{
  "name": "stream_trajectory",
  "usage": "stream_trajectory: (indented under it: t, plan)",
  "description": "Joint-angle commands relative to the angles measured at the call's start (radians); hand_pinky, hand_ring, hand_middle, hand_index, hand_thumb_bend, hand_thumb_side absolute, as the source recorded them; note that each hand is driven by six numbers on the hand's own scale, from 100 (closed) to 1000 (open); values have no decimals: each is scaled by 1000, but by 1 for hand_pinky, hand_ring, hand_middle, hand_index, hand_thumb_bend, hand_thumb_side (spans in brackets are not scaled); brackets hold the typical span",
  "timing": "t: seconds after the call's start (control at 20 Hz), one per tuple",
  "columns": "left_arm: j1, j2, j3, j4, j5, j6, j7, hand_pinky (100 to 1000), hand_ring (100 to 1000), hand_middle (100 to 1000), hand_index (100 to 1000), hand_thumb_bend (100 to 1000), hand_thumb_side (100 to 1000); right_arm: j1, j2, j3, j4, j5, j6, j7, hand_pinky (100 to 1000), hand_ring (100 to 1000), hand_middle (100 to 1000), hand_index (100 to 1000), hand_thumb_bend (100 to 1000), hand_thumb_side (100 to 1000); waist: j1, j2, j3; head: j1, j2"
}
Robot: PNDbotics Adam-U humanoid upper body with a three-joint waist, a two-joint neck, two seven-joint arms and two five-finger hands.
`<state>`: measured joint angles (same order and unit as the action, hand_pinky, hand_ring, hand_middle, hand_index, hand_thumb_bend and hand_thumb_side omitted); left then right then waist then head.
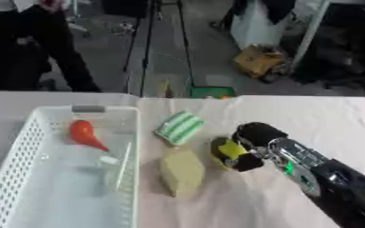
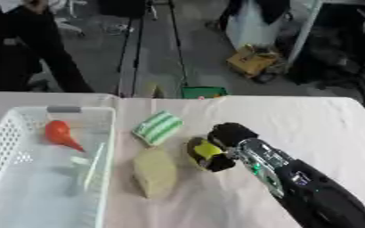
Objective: Pick up objects on the table and place them in the box.
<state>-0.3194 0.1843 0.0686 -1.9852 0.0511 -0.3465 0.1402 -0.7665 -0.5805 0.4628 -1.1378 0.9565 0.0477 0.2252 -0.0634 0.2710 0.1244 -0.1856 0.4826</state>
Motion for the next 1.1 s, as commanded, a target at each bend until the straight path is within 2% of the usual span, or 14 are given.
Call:
stream_trajectory:
  t: [0.05, 0.5, 1.1]
  plan:
    - [-13, 4, -3, -15, -1, -1, 3, 955, 935, 1000, 934, 106, 1000, -18, -32, -12, -10, -9, 3, -11, 829, 708, 290, 492, 367, 659, 6, -16, -1, 1, -4]
    - [-12, 6, -3, -15, -1, 0, 5, 955, 935, 1000, 934, 106, 1000, -19, -43, -14, -29, -29, 16, -22, 823, 665, 229, 429, 302, 599, 6, -19, -5, 2, -6]
    - [-13, 8, -4, -15, 1, 1, 6, 954, 935, 1000, 934, 107, 1000, -24, -73, -5, -103, -93, 36, -7, 820, 638, 216, 411, 321, 580, 5, -25, -12, 7, -7]
